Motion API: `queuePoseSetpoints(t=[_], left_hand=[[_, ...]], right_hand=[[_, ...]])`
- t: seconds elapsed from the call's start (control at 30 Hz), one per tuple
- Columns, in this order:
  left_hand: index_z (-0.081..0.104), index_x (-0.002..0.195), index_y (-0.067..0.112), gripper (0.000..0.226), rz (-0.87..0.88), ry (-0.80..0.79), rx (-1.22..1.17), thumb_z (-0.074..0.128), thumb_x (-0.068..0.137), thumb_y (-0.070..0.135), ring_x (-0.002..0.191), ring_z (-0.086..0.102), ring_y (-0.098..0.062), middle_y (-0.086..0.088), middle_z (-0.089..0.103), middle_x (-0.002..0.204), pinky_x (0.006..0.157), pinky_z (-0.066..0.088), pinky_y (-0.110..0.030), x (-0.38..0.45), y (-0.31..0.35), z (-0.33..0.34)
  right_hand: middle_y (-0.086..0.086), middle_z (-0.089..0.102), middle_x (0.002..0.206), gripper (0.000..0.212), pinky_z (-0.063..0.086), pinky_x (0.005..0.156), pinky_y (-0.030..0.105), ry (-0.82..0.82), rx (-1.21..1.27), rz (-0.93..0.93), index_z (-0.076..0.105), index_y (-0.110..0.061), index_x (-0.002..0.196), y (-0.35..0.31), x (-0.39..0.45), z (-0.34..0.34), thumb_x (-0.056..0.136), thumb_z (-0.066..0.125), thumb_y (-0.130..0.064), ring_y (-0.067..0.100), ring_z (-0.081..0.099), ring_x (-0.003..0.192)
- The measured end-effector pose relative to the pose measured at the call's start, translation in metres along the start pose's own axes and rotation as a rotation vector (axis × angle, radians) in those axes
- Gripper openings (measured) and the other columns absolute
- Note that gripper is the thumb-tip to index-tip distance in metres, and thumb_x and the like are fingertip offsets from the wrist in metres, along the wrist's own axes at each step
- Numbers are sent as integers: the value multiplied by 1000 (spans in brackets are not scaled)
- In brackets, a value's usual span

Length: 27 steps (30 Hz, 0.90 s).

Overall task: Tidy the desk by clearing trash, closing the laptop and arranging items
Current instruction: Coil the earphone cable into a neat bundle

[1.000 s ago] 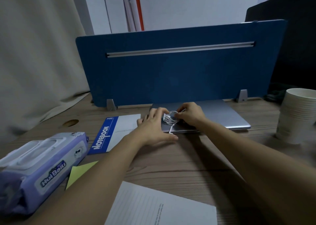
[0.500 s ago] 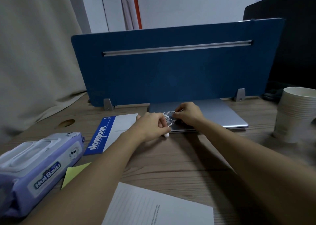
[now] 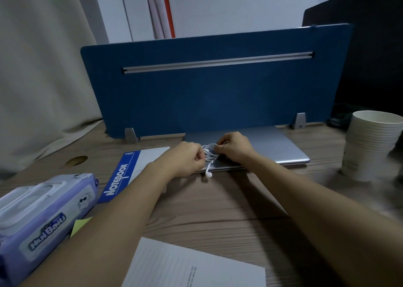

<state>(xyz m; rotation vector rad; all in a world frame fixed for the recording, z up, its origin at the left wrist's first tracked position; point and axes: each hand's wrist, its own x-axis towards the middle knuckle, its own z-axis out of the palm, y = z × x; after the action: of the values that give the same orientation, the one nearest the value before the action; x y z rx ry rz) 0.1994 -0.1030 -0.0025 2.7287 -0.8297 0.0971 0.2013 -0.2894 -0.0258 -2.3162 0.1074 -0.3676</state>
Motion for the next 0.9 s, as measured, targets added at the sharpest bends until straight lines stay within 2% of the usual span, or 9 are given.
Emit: queuePoseSetpoints(t=[0.13, 0.2, 0.3, 0.4, 0.53, 0.63, 0.8, 0.9], left_hand=[[55, 83, 31, 47, 1, 28, -69, 55, 70, 76, 76, 55, -4, 14, 59, 83, 65, 46, -32, -6, -2, 9], [52, 82, 32, 50, 11, 52, 15, 54, 65, 79, 77, 53, -5, 14, 56, 84, 63, 42, -32, -10, 2, 12], [54, 78, 31, 26, -1, 59, 37, 61, 75, 56, 80, 56, -11, 14, 58, 83, 66, 45, -34, -10, 8, 13], [62, 73, 27, 6, -65, 10, -102, 61, 75, 32, 77, 62, -11, 12, 66, 77, 71, 54, -36, -11, 13, 10], [66, 70, 20, 12, -82, -15, -119, 60, 76, 28, 73, 64, -15, 6, 70, 74, 69, 54, -36, -10, 11, 3], [61, 77, 24, 7, -40, 14, -50, 57, 80, 29, 77, 63, -16, 7, 67, 80, 73, 54, -41, -4, 4, -1], [54, 92, 21, 1, 109, 117, 122, 55, 91, 21, 95, 55, -22, 4, 53, 95, 84, 47, -39, 8, -8, 6], [60, 96, 18, 2, 163, 226, 35, 60, 94, 18, 92, 56, -21, 1, 56, 98, 82, 46, -36, 6, -11, 14]], right_hand=[[-4, 67, 75, 13, 38, 55, 20, -6, 5, 4, 69, -23, 77, 1, 1, 0, 76, 78, -33, 12, 59, 70], [-4, 67, 76, 14, 40, 60, 21, -4, 2, 0, 70, -22, 78, 2, 2, 0, 75, 78, -33, 13, 60, 71], [-3, 68, 77, 15, 42, 64, 24, -1, 1, -7, 70, -21, 78, 2, 1, 0, 76, 78, -34, 14, 60, 71], [-3, 68, 77, 15, 42, 64, 24, 4, 8, -8, 71, -21, 77, 2, 0, 0, 76, 78, -34, 14, 59, 70], [-3, 67, 72, 14, 41, 63, 22, 0, 9, -4, 70, -22, 75, 1, -2, 0, 76, 77, -34, 13, 58, 66], [-1, 68, 75, 12, 44, 65, 24, -8, 17, -3, 71, -20, 77, 1, -2, -1, 77, 76, -31, 14, 59, 70], [1, 69, 80, 13, 43, 66, 24, -2, -5, -17, 74, -17, 84, 1, -3, 0, 79, 73, -28, 16, 60, 74], [0, 67, 77, 16, 44, 66, 25, -21, -1, -17, 75, -17, 85, 2, -3, -2, 79, 73, -32, 16, 59, 73]])
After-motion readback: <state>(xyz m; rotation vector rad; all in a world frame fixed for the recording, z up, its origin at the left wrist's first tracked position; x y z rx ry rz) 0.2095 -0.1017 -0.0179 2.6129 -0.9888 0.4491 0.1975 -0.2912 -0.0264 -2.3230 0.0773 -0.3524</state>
